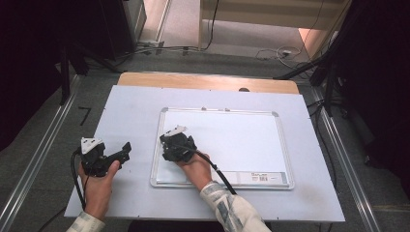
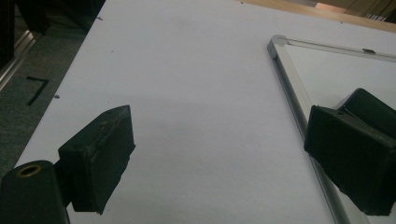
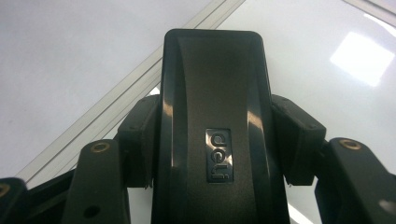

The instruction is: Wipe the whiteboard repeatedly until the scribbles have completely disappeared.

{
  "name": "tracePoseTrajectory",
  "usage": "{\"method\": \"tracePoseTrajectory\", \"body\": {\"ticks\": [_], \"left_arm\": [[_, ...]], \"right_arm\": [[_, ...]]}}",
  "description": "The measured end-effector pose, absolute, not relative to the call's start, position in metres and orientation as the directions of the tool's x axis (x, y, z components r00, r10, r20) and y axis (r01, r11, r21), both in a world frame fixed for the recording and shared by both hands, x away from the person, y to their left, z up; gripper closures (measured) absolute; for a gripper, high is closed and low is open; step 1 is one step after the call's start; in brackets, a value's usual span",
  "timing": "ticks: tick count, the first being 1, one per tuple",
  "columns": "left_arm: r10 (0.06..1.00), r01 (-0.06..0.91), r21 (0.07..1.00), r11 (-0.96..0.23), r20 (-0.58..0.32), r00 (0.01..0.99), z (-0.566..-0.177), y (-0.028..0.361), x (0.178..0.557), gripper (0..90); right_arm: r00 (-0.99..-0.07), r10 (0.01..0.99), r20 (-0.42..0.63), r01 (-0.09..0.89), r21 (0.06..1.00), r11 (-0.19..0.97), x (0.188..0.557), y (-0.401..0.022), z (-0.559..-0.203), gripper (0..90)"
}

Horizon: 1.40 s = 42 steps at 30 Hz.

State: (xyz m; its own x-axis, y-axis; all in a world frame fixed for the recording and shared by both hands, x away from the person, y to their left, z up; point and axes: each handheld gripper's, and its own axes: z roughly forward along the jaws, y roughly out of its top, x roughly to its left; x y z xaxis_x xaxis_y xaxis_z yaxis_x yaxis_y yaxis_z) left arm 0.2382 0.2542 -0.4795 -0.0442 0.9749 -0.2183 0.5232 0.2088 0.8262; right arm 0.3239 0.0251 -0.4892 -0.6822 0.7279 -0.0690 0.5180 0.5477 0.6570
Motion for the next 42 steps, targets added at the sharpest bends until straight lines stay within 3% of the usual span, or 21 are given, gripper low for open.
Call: {"method": "tracePoseTrajectory", "body": {"ticks": [11,33,42], "left_arm": [[0.974,0.523,0.826,0.211,-0.222,-0.042,-0.48,0.254,0.238,9.1],[0.974,0.522,0.825,0.214,-0.224,-0.045,-0.48,0.256,0.236,9.1],[0.974,0.524,0.825,0.214,-0.224,-0.046,-0.48,0.257,0.236,9.1]], "right_arm": [[-0.727,0.684,-0.059,0.494,0.647,0.581,0.313,0.021,-0.489,38.1],[-0.59,0.805,-0.064,0.577,0.665,0.475,0.389,-0.018,-0.487,38.0],[-0.56,0.826,-0.064,0.59,0.669,0.452,0.391,-0.032,-0.488,38.1]]}}
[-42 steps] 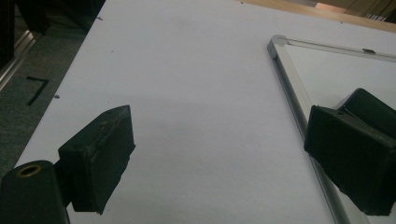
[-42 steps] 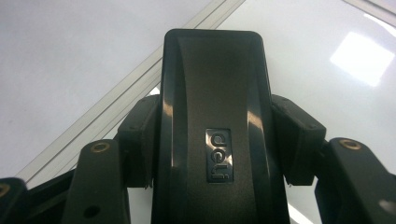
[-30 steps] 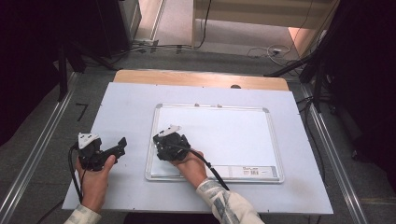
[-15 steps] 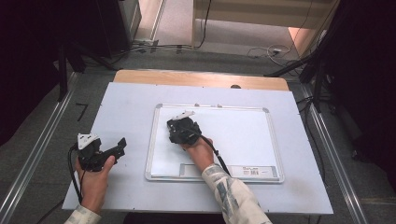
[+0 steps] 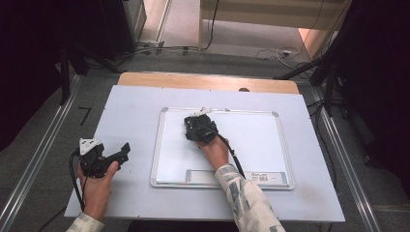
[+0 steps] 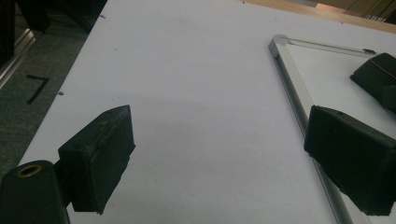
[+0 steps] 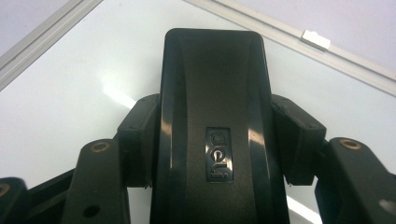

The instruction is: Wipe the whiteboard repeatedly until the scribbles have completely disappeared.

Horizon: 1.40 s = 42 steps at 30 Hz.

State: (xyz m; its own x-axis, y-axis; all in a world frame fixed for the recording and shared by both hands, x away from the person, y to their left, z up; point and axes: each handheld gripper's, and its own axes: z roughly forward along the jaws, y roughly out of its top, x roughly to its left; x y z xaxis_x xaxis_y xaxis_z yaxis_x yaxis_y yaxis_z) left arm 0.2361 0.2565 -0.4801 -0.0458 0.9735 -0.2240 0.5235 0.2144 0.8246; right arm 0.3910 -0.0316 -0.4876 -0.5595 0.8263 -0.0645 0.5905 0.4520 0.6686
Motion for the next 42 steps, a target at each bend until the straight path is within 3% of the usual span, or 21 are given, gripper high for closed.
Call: {"method": "tracePoseTrajectory", "body": {"ticks": [20,42], "left_arm": [[0.972,0.529,0.82,0.217,-0.231,-0.042,-0.48,0.253,0.239,9.1],[0.97,0.525,0.821,0.226,-0.24,-0.042,-0.48,0.258,0.235,9.1]], "right_arm": [[-0.668,0.741,-0.069,0.527,0.658,0.538,0.324,0.014,-0.49,38.2],[-0.583,0.81,-0.055,0.583,0.666,0.465,0.404,0.025,-0.488,38.1]]}}
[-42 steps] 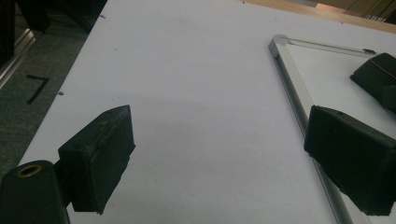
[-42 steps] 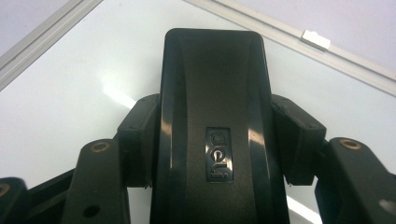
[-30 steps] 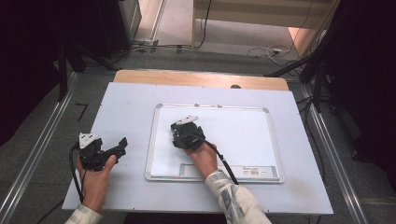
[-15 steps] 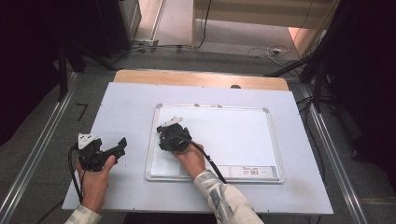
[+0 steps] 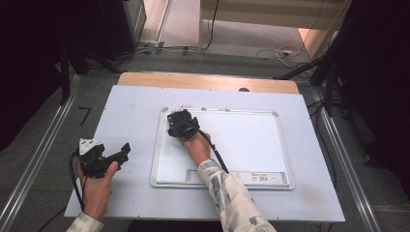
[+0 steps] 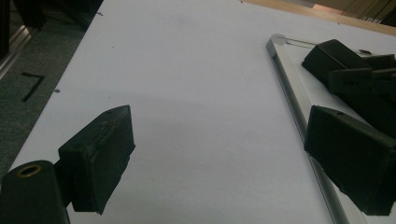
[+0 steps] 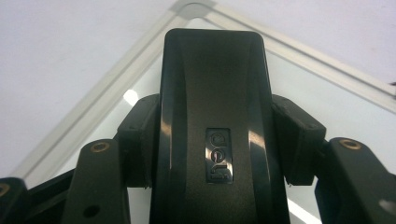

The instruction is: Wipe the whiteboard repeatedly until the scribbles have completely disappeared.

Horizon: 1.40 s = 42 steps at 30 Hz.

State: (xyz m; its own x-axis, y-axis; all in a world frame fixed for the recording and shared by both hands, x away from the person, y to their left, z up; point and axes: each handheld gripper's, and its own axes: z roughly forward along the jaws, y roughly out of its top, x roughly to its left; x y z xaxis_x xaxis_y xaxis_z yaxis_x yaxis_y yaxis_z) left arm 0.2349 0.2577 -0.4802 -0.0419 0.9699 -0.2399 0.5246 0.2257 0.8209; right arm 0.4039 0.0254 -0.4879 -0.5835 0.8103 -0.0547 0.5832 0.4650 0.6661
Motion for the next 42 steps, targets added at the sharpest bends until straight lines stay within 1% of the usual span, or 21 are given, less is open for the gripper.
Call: {"method": "tracePoseTrajectory", "body": {"ticks": [5,11,19,26,31,34,35,42], "left_arm": [[0.969,0.526,0.818,0.232,-0.243,-0.05,-0.481,0.26,0.234,9.1],[0.969,0.527,0.818,0.232,-0.241,-0.053,-0.481,0.259,0.235,9.1],[0.97,0.531,0.816,0.23,-0.238,-0.053,-0.481,0.257,0.238,9.1],[0.971,0.534,0.816,0.221,-0.233,-0.047,-0.482,0.254,0.24,9.1],[0.972,0.534,0.817,0.22,-0.232,-0.046,-0.482,0.254,0.24,9.1],[0.971,0.533,0.817,0.222,-0.233,-0.047,-0.482,0.254,0.24,9.1],[0.971,0.534,0.816,0.223,-0.234,-0.047,-0.482,0.255,0.24,9.1],[0.971,0.531,0.817,0.224,-0.235,-0.049,-0.482,0.256,0.239,9.1]], "right_arm": [[-0.558,0.828,-0.057,0.601,0.66,0.451,0.413,0.009,-0.487,38.1],[-0.551,0.832,-0.06,0.602,0.662,0.447,0.405,-0.009,-0.487,38.1],[-0.604,0.795,-0.06,0.571,0.663,0.484,0.367,-0.02,-0.489,38.1],[-0.65,0.758,-0.053,0.549,0.657,0.517,0.339,-0.016,-0.489,38.1],[-0.672,0.74,-0.018,0.553,0.651,0.519,0.33,-0.008,-0.488,38.2],[-0.677,0.729,0.103,0.606,0.641,0.472,0.33,-0.006,-0.485,38.2],[-0.678,0.728,0.103,0.602,0.647,0.468,0.329,-0.004,-0.484,38.3],[-0.691,0.722,0.006,0.523,0.694,0.495,0.321,0.006,-0.469,38.2]]}}
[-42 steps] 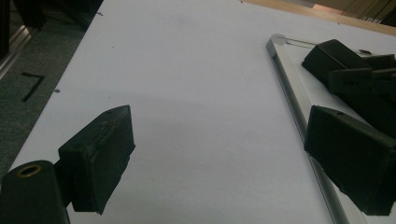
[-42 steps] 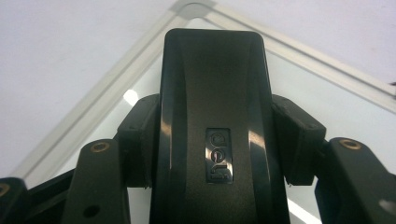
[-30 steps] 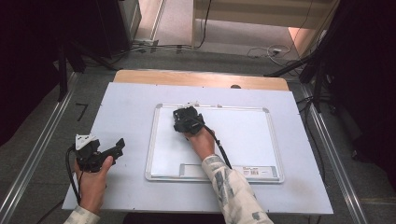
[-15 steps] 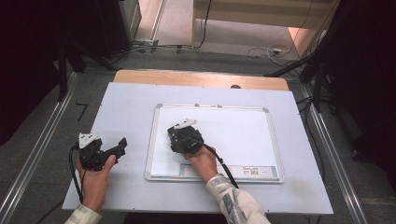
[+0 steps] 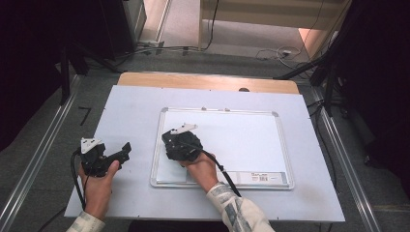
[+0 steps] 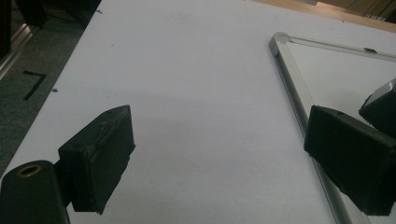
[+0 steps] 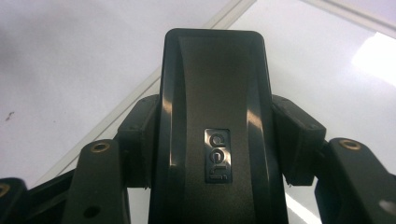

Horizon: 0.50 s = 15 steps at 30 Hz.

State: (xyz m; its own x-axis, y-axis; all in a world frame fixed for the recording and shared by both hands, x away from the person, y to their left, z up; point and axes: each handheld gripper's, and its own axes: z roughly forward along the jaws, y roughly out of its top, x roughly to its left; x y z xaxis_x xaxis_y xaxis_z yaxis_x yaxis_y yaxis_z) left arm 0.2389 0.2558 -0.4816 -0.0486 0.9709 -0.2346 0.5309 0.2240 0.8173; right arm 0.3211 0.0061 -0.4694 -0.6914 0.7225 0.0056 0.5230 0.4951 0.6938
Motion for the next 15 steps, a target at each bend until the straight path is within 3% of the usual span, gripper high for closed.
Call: {"method": "tracePoseTrajectory", "body": {"ticks": [15], "left_arm": [[0.97,0.526,0.819,0.229,-0.239,-0.051,-0.481,0.256,0.238,9.1]], "right_arm": [[-0.648,0.761,-0.021,0.529,0.707,0.47,0.323,-0.01,-0.462,38.1]]}}
